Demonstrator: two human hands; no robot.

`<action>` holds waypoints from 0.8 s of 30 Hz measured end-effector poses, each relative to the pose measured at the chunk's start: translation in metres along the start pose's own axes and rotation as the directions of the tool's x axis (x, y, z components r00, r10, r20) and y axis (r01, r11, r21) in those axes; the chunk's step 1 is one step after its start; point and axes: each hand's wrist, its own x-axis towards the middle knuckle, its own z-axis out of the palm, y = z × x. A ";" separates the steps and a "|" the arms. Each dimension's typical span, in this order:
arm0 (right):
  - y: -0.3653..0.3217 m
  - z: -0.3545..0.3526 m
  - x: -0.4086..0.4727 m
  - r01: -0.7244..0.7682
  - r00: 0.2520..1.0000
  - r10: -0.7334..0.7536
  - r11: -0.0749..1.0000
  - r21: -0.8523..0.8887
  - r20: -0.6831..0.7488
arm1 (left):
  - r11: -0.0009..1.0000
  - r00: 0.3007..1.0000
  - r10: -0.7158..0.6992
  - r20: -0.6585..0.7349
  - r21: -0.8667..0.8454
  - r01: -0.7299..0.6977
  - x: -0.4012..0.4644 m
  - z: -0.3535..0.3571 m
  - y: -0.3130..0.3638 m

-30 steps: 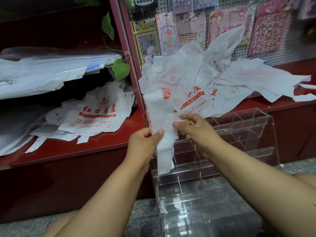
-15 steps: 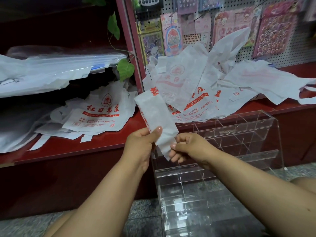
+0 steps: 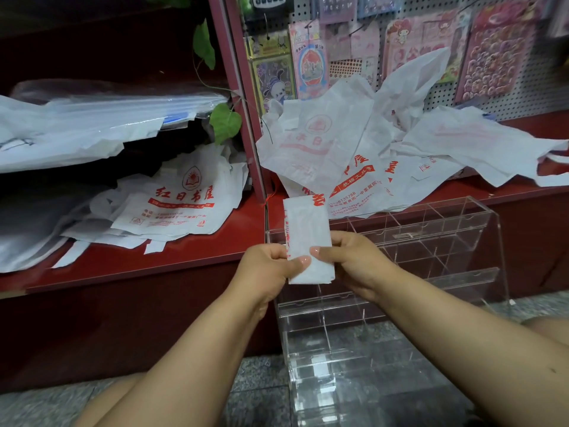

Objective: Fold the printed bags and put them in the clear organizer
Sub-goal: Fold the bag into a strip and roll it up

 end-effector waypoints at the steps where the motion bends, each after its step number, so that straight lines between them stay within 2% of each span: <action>1: 0.000 0.000 0.000 0.050 0.998 -0.050 0.998 -0.035 -0.022 | 1.000 1.000 -0.001 -0.023 -0.002 0.001 0.000 0.000 0.000; 4: -0.006 -0.001 -0.001 0.165 0.983 -0.176 0.972 -0.166 -0.057 | 0.996 0.996 -0.033 -0.087 0.074 0.040 0.000 -0.003 0.005; 6: -0.011 -0.001 -0.003 0.206 0.973 -0.227 0.943 -0.263 -0.050 | 0.983 0.990 -0.127 -0.053 0.130 0.133 0.000 -0.008 0.012; 9: -0.013 -0.001 -0.006 0.252 0.963 -0.271 0.887 -0.387 0.005 | 0.934 0.931 -0.353 0.087 -0.021 0.356 -0.003 -0.013 0.020; 11: -0.012 0.001 -0.008 0.271 0.960 -0.275 0.856 -0.441 0.055 | 0.887 0.900 -0.413 0.142 -0.164 0.432 -0.003 -0.014 0.021; 13: -0.011 0.003 -0.009 0.286 0.957 -0.275 0.847 -0.448 0.089 | 0.863 0.908 -0.398 0.133 -0.280 0.420 -0.004 -0.012 0.024; 16: -0.011 0.003 -0.008 0.286 0.955 -0.285 0.829 -0.482 0.076 | 0.885 0.954 -0.294 0.050 -0.363 0.292 -0.007 -0.010 0.027; 20: -0.012 0.000 -0.006 0.247 0.962 -0.270 0.816 -0.523 0.033 | 0.909 0.972 -0.234 0.037 -0.348 0.232 -0.008 -0.008 0.024; 24: -0.011 0.001 -0.006 0.286 0.951 -0.301 0.772 -0.567 0.070 | 0.911 0.975 -0.205 0.081 -0.349 0.220 -0.009 -0.006 0.023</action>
